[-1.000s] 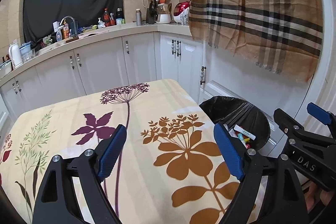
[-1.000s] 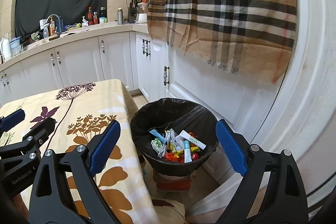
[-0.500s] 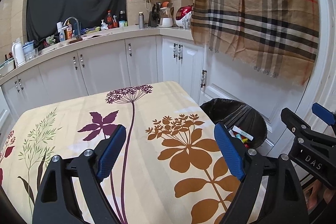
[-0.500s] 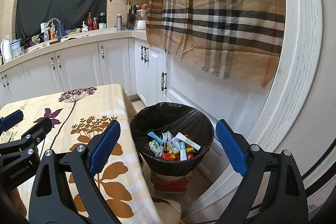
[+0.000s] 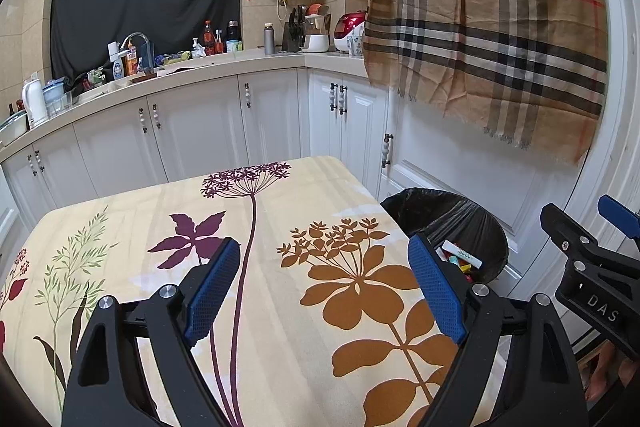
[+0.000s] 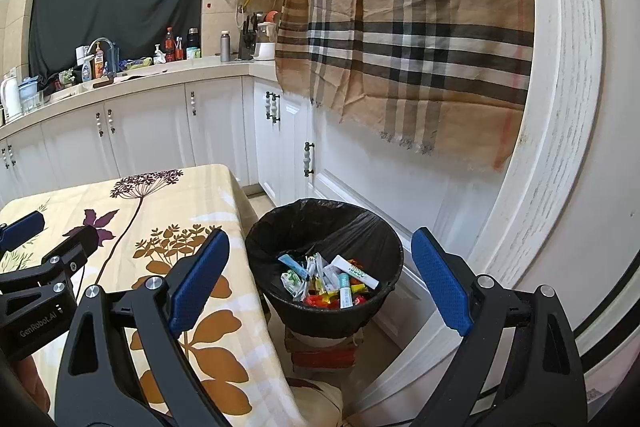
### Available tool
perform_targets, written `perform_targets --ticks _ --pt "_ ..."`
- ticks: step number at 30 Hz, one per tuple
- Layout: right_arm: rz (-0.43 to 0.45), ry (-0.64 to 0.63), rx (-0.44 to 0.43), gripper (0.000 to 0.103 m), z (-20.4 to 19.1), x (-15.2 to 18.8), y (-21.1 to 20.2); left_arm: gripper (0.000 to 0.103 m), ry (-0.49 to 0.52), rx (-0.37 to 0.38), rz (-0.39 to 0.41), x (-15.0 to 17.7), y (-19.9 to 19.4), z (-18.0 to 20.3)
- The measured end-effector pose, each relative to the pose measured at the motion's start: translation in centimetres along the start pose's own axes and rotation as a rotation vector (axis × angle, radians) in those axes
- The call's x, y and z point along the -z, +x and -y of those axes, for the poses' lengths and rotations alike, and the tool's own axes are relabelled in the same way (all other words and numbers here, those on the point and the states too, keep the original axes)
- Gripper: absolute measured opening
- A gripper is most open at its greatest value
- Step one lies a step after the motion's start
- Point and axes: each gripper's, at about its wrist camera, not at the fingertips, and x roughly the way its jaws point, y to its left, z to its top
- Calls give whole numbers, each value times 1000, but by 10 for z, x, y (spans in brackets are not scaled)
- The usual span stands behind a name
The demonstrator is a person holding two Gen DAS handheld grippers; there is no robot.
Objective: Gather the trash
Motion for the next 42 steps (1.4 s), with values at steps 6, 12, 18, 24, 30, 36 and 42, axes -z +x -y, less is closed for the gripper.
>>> perform_targets --ticks 6,12,18,24,30,36,42 --pt "1 0 1 90 1 -1 1 83 0 -1 0 0 1 0" --pt "0 1 1 90 0 0 1 83 2 0 0 0 0 1" --pt "2 4 2 90 2 -1 2 83 0 6 -1 1 1 2" --pt "5 4 1 90 3 -1 2 83 -1 4 0 1 1 3" --pt "4 3 0 90 2 -1 3 83 0 4 0 0 2 4" --pt "5 4 1 90 3 -2 3 83 -3 4 0 0 2 4" --pt "9 2 3 90 0 -3 3 83 -6 5 4 -2 1 5"
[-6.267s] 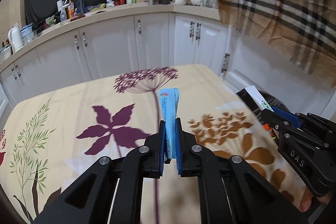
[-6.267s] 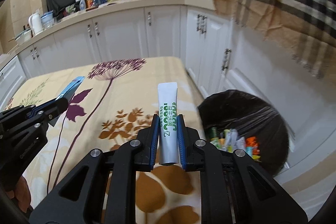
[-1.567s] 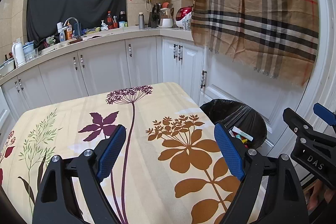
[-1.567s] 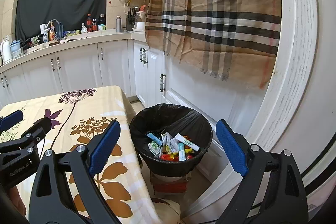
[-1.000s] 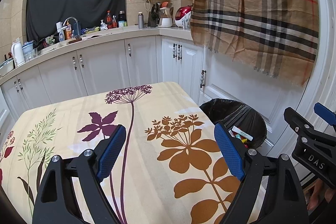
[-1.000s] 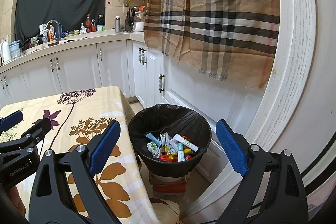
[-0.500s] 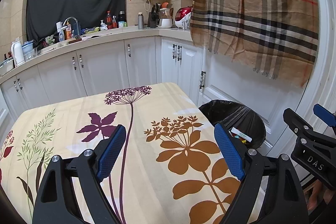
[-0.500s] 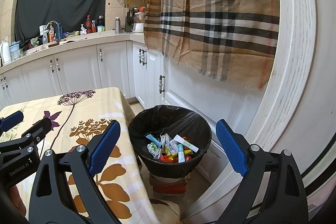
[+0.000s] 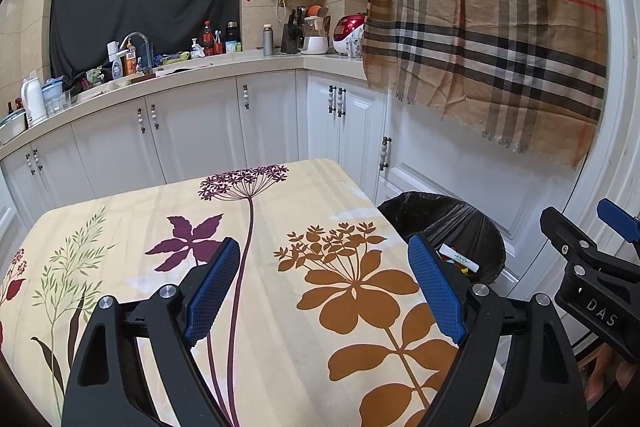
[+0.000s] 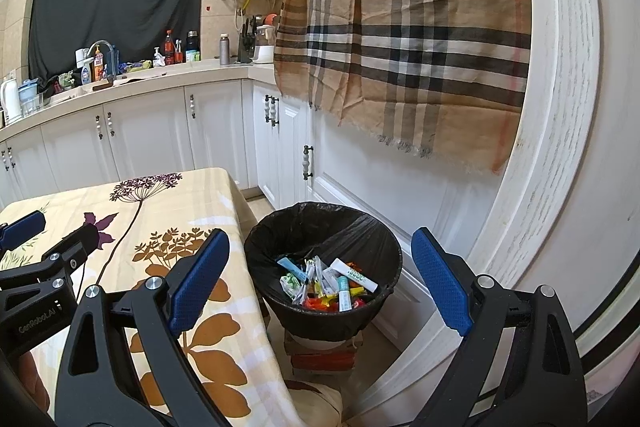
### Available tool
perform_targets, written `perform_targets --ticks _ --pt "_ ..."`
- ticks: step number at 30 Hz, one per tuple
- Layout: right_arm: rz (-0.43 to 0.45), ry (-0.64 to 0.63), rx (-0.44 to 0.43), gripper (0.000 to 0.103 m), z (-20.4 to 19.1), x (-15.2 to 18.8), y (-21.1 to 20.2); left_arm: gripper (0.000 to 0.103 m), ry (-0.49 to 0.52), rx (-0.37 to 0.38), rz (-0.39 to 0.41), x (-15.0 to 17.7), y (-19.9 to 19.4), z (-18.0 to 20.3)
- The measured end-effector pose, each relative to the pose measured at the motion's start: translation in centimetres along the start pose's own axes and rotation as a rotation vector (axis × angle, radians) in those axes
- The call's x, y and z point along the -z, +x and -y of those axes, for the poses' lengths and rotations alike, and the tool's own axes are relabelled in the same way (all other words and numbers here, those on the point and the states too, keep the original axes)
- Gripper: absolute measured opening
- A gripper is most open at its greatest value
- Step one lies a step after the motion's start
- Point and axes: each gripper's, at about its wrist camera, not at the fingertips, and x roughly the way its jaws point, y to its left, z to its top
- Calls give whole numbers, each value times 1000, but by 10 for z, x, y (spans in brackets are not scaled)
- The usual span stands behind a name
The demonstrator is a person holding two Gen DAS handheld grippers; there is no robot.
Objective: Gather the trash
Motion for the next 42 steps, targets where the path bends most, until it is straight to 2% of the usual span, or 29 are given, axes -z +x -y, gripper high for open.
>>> perform_targets --ticks 38,42 --pt "4 -6 -1 90 -2 0 -2 85 -16 5 -4 -1 -2 -1" --pt "4 -11 -2 90 -3 0 -3 86 -50 45 -32 -3 4 -4"
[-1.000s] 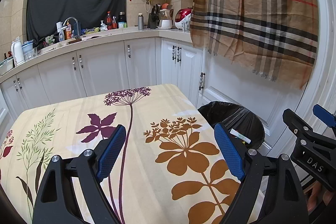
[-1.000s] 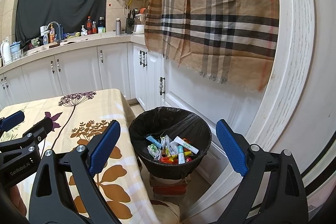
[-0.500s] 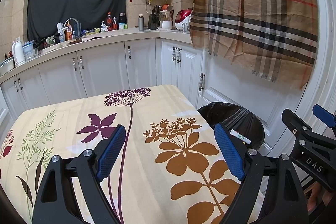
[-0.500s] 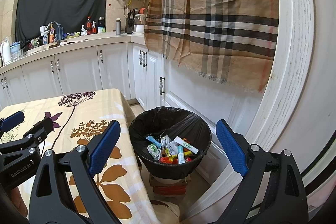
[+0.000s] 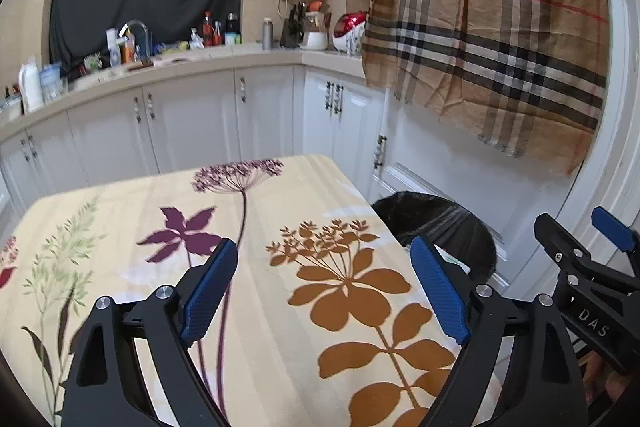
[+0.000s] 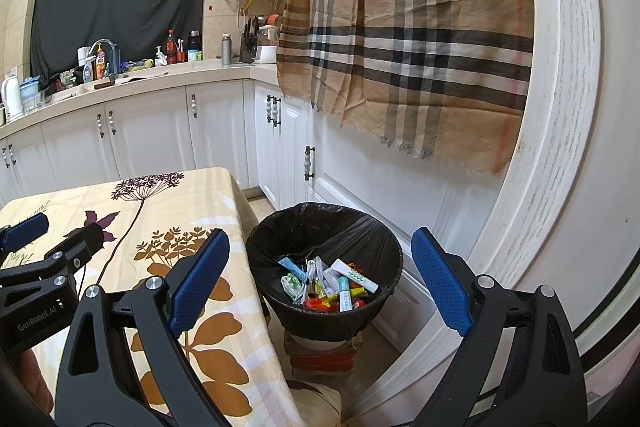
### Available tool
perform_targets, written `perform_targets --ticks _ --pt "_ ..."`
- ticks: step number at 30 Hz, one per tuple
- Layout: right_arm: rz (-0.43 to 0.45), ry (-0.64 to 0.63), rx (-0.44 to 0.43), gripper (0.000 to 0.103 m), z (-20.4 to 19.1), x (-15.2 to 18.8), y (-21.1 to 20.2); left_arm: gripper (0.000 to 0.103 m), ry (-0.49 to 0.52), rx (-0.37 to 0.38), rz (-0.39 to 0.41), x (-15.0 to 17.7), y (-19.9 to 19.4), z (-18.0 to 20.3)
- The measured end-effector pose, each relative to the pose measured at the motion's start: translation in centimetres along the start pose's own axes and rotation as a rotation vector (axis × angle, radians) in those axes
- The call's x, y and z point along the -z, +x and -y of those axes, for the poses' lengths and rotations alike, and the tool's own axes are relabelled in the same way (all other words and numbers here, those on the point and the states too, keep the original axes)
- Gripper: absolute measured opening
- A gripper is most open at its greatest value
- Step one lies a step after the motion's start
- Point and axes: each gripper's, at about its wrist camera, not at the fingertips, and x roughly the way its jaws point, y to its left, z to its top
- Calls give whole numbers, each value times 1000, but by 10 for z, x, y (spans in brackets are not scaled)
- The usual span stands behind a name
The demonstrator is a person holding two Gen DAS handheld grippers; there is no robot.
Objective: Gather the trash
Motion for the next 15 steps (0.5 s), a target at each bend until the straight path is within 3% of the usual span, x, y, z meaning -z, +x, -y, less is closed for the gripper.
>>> perform_targets --ticks 8,15 --pt "-6 -6 -11 90 -5 1 3 87 23 -19 25 0 -1 -5" --pt "-21 -51 -79 93 -34 0 13 87 -24 -117 -35 4 13 -43"
